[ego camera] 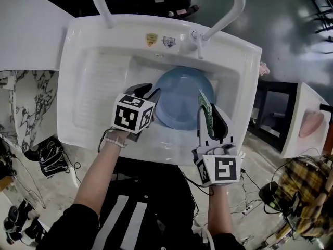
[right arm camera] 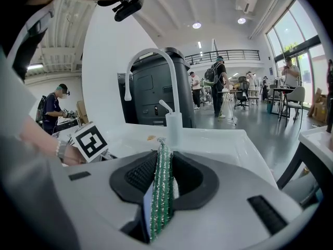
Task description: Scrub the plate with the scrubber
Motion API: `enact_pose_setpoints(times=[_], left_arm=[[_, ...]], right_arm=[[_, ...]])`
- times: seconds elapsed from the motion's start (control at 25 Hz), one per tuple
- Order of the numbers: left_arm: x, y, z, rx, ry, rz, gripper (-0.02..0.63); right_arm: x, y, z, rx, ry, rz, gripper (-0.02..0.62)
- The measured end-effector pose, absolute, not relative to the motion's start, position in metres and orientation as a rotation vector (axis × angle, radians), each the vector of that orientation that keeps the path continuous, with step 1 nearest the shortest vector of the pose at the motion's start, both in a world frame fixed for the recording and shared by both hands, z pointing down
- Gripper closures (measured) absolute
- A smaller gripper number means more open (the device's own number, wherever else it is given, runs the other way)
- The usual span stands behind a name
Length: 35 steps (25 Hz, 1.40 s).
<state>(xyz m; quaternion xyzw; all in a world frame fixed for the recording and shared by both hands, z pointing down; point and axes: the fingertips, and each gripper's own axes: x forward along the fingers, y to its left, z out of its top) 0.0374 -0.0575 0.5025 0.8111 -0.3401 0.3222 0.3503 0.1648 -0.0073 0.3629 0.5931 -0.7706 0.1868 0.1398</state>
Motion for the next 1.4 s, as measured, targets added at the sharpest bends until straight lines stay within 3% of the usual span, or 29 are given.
enact_pose_setpoints(times=[0.92, 1.08, 1.4], left_arm=[[0.032, -0.053, 0.577, 1.911, -0.886, 0.969, 0.505], [0.029, -0.054, 0.58, 1.874, -0.909, 0.947, 0.574], [0.031, -0.054, 0.579, 1.869, -0.895, 0.897, 0.578]], right_arm=[[0.169, -0.072, 0.447, 1.605, -2.155, 0.469, 0.502], [0.173, -0.082, 0.466, 1.59, -2.111, 0.444, 0.502], [0.178, -0.092, 0.499, 1.568, -2.039, 0.449, 0.502]])
